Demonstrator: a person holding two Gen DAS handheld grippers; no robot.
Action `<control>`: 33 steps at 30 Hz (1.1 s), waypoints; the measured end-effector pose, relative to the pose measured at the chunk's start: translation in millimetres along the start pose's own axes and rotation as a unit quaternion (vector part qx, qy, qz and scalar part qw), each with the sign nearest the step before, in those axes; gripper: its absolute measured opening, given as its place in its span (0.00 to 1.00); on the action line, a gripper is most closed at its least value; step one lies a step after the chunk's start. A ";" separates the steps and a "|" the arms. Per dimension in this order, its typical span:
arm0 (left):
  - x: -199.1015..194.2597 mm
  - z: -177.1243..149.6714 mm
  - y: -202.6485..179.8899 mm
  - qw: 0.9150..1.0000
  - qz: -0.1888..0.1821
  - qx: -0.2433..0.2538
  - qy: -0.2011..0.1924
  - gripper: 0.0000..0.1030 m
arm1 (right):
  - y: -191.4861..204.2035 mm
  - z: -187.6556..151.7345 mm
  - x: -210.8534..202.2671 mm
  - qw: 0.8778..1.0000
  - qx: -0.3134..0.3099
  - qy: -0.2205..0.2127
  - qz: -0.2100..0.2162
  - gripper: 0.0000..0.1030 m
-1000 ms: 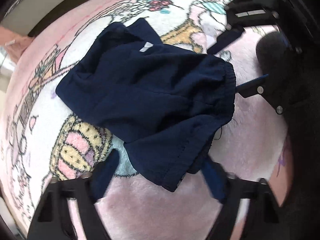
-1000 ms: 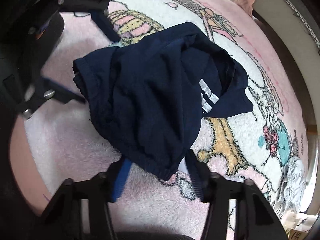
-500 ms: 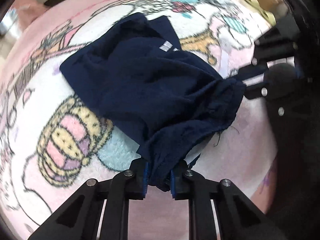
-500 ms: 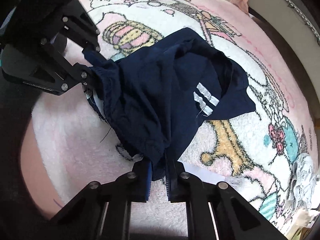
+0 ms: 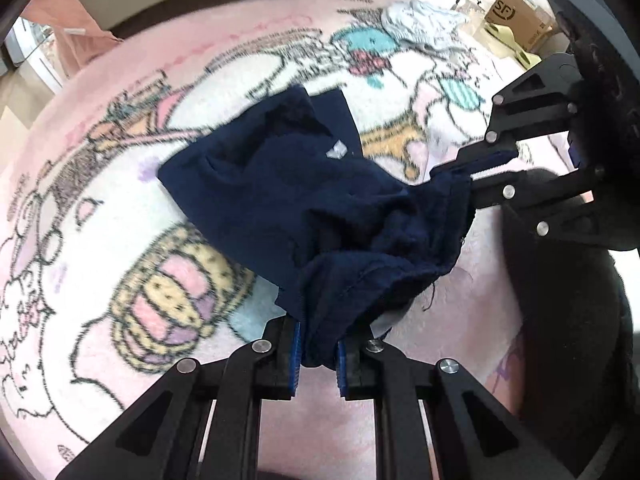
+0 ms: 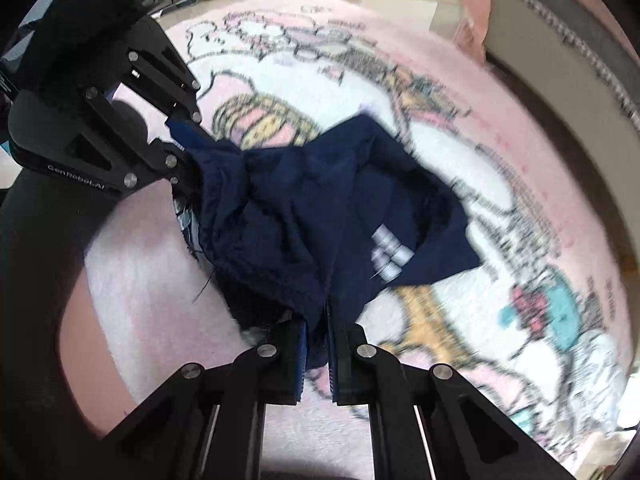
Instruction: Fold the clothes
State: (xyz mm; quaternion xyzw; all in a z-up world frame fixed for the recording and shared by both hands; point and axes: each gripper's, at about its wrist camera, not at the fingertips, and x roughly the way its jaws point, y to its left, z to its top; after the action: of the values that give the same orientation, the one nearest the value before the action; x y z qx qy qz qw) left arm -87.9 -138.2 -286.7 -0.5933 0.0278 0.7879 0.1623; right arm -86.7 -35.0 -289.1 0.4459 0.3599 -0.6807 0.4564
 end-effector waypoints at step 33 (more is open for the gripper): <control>-108.0 8.6 -42.2 0.989 0.073 0.039 -0.119 0.11 | -3.6 76.0 -163.6 0.981 -0.116 -0.076 -0.134 0.06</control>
State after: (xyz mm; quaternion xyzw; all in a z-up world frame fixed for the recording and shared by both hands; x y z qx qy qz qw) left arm -57.4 -120.3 -175.9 -0.4851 0.0819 0.8609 0.1299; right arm -80.8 -52.9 -109.6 0.2850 0.4573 -0.7213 0.4353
